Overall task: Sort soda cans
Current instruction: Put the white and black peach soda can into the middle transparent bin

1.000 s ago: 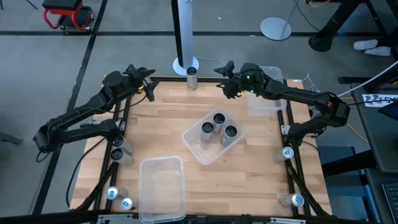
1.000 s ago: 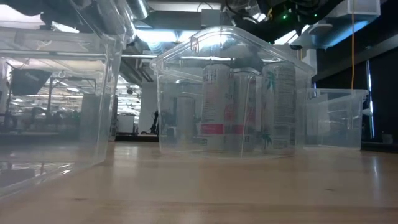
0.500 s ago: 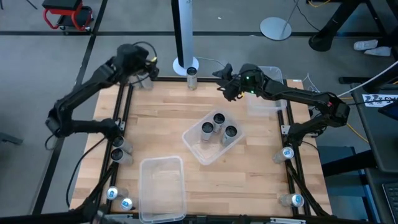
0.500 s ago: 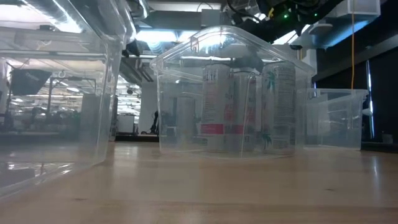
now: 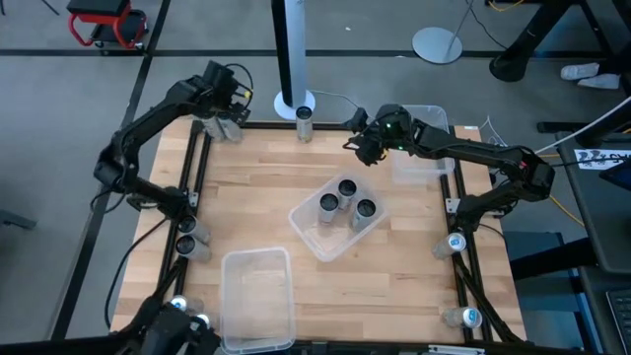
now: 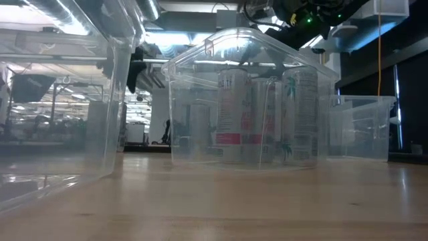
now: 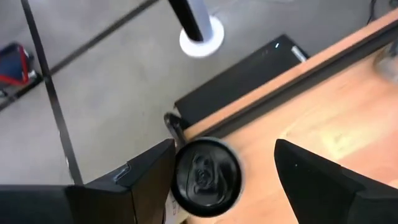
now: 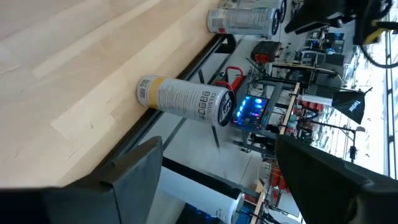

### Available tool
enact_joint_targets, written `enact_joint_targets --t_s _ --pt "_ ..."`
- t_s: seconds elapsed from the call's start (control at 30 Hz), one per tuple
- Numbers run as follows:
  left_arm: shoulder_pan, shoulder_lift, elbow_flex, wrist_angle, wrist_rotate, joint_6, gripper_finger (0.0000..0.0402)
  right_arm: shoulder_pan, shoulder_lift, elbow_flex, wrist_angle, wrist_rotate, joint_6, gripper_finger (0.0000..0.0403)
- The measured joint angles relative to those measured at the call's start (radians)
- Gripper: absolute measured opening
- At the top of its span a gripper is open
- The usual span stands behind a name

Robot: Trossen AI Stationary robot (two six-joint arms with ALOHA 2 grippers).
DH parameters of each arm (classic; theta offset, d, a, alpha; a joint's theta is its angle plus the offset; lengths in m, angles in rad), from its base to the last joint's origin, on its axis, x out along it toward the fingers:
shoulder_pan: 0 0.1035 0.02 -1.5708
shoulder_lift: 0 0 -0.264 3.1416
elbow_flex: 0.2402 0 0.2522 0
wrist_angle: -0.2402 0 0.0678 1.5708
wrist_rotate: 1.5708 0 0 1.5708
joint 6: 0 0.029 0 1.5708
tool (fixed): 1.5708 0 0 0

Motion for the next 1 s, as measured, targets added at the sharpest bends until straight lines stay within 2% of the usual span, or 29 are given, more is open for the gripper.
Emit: enact_joint_targets --t_s 0.37,0.77,1.0 --pt "0.022 0.047 0.001 -0.031 -0.001 -0.023 0.0265 0.0 0.0 0.0 0.002 0.0 0.0 0.0312" --pt "0.034 0.122 0.003 -0.07 -0.058 -0.015 0.0265 0.0 0.0 0.0 0.002 0.0 0.002 0.0312" --pt "0.031 0.123 0.003 -0.094 -0.031 0.008 0.0265 0.001 0.0 0.0 0.002 0.0 0.002 0.0312"
